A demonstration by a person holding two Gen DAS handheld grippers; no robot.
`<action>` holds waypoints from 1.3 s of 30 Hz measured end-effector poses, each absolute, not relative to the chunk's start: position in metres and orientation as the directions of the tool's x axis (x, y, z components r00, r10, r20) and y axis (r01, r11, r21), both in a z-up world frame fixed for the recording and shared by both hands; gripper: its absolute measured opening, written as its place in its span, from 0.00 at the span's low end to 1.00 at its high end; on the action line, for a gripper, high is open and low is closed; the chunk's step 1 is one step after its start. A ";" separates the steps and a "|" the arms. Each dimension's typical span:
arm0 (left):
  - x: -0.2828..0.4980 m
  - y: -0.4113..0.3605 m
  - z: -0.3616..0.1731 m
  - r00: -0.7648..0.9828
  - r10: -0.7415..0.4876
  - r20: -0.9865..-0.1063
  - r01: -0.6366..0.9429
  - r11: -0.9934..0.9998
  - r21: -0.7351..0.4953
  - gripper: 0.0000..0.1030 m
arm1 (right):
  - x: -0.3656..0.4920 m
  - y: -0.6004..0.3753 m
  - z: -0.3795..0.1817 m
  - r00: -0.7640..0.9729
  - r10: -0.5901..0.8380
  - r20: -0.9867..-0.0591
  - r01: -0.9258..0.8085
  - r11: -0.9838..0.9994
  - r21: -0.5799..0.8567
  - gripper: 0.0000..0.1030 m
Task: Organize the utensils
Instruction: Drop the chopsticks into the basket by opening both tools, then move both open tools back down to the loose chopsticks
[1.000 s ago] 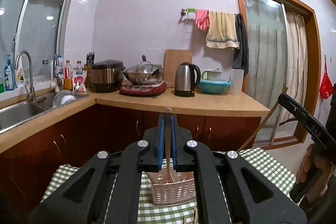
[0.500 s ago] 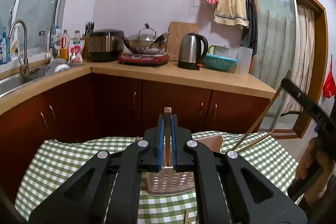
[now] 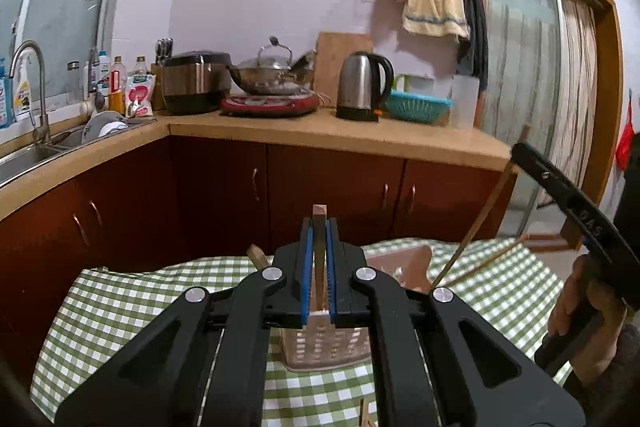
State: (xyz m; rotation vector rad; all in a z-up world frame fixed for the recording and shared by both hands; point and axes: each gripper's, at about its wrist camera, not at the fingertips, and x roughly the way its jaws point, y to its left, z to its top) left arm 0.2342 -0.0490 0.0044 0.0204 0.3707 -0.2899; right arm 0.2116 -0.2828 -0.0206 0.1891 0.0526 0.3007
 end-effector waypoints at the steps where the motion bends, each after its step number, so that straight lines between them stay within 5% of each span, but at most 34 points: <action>1: 0.234 -0.051 0.000 0.890 -0.271 -0.368 0.283 0.959 -0.022 0.07 | 0.214 -0.282 -0.028 0.951 0.304 -0.056 -0.287 0.937 0.201 0.07; 3: 0.233 -0.053 -0.006 0.886 -0.270 -0.376 0.287 0.958 -0.011 0.11 | 0.216 -0.281 -0.036 0.949 0.302 -0.089 -0.279 0.937 0.208 0.13; 6: 0.230 -0.054 -0.013 0.883 -0.272 -0.382 0.291 0.957 -0.009 0.37 | 0.209 -0.280 -0.046 0.950 0.291 -0.114 -0.265 0.943 0.204 0.40; 13: 0.217 -0.050 -0.018 0.882 -0.275 -0.383 0.284 0.958 -0.033 0.58 | 0.190 -0.282 -0.044 0.948 0.288 -0.133 -0.259 0.945 0.200 0.50; 24: 0.165 -0.044 -0.035 0.894 -0.237 -0.381 0.262 0.965 0.014 0.62 | 0.127 -0.291 -0.054 0.957 0.247 -0.150 -0.220 0.959 0.179 0.52; 39: 0.085 -0.024 -0.112 0.857 -0.141 -0.496 0.197 0.978 0.062 0.61 | 0.049 -0.295 -0.149 0.917 0.237 -0.322 -0.210 0.971 0.116 0.47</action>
